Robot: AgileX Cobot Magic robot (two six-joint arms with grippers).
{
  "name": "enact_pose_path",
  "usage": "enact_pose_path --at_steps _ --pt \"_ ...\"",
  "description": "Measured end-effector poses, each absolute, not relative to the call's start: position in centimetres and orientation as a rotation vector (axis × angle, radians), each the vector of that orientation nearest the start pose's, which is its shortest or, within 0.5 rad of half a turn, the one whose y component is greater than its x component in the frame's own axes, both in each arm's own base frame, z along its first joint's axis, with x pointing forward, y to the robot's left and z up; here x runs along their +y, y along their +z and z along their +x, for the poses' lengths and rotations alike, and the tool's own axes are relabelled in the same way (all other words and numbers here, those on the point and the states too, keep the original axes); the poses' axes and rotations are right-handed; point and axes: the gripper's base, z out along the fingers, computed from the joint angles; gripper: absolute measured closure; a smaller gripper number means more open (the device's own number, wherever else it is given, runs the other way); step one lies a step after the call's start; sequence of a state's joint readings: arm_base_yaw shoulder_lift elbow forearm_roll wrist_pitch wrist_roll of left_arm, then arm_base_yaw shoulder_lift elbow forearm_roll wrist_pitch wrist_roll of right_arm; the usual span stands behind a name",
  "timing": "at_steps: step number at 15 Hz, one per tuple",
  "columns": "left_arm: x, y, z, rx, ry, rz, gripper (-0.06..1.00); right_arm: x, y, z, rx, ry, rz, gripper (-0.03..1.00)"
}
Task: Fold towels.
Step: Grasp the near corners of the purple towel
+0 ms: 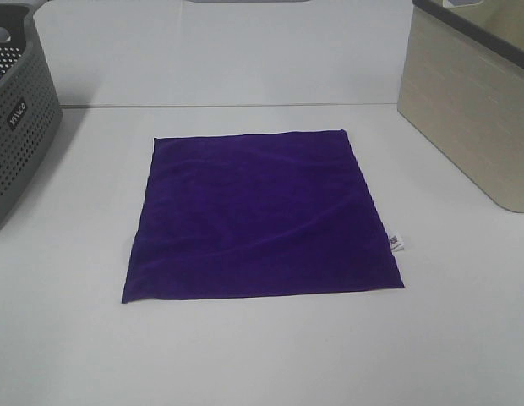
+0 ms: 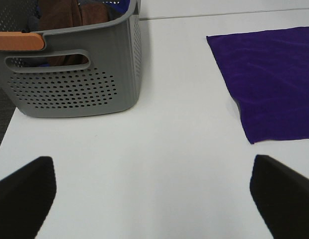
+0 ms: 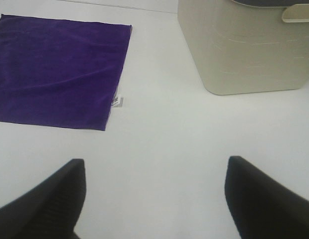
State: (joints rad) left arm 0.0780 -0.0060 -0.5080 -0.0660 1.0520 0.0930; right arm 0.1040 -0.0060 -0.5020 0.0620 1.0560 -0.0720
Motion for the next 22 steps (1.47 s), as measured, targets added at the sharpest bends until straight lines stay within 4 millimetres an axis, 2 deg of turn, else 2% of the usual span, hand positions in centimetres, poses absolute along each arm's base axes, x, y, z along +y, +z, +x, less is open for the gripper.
enact_pose_path --at_steps 5,6,7,8,13,14,15,16,17,18,19,20,22 --pt "-0.6 28.0 -0.6 2.02 0.03 0.018 -0.04 0.4 27.8 -0.6 2.023 0.094 -0.181 0.19" --pt "-0.6 28.0 -0.6 2.02 0.03 0.018 -0.04 0.4 27.8 -0.6 2.023 0.094 -0.181 0.14" --pt "-0.6 28.0 -0.6 2.02 0.029 0.018 -0.04 0.4 27.8 -0.6 2.023 0.094 -0.181 0.01" --pt "-0.6 28.0 -0.6 2.02 0.029 0.018 -0.04 0.4 27.8 -0.6 2.023 0.094 -0.181 -0.01" --pt "-0.6 28.0 -0.6 2.022 0.025 0.019 -0.04 0.7 28.0 -0.5 2.037 0.136 -0.184 -0.02" --pt "-0.6 28.2 -0.3 2.051 0.021 0.019 -0.04 0.9 28.5 0.4 2.115 0.148 -0.189 -0.02" --pt "-0.5 29.0 0.4 2.117 0.016 0.019 -0.04 1.2 29.3 1.8 2.23 0.178 -0.191 -0.02" --pt "-0.4 30.2 1.5 2.189 0.015 0.018 -0.04 1.7 30.2 4.2 2.375 0.205 -0.196 -0.02" --pt "-0.3 31.1 2.4 2.231 0.02 0.018 -0.04 1.9 30.5 5.6 2.445 0.213 -0.197 -0.02" --pt "0.2 33.9 6.7 2.398 0.037 0.017 -0.04 2.6 32.2 11.8 2.591 0.212 -0.24 -0.02" --pt "0.5 35.0 9.1 2.459 0.036 0.017 -0.04 2.9 33.0 15.1 2.618 0.21 -0.276 -0.02" --pt "0.7 35.5 11.7 2.518 0.03 0.016 -0.04 3.4 33.0 18.6 2.658 0.221 -0.304 -0.02" --pt "1.0 36.0 15.9 2.579 0.033 0.026 -0.04 4.3 33.4 23.6 2.683 0.274 -0.336 -0.02"
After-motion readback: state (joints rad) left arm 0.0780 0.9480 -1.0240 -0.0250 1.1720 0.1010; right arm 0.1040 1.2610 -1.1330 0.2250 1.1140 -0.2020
